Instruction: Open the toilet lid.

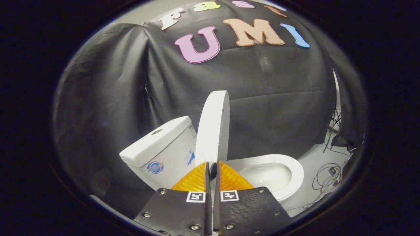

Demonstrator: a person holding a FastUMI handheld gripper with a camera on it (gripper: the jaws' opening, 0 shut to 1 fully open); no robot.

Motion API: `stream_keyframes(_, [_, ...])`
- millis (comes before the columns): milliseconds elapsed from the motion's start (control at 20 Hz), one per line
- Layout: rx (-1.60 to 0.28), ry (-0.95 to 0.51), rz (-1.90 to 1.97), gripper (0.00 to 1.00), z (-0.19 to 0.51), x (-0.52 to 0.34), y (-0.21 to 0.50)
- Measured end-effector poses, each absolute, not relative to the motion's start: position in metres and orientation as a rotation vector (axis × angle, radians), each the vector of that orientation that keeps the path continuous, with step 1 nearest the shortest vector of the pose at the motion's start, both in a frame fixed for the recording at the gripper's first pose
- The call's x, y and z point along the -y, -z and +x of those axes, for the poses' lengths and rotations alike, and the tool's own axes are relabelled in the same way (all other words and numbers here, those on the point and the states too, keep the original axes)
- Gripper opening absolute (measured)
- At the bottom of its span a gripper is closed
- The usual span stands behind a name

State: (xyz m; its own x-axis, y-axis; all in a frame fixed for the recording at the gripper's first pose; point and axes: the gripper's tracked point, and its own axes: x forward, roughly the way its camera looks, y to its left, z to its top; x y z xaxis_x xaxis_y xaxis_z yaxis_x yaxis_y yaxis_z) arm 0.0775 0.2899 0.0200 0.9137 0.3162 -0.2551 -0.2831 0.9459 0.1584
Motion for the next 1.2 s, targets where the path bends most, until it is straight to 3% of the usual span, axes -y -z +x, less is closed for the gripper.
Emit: stream_keyframes(1200, [-0.221,-0.498,0.171,0.05,0.067,-0.391,-0.02])
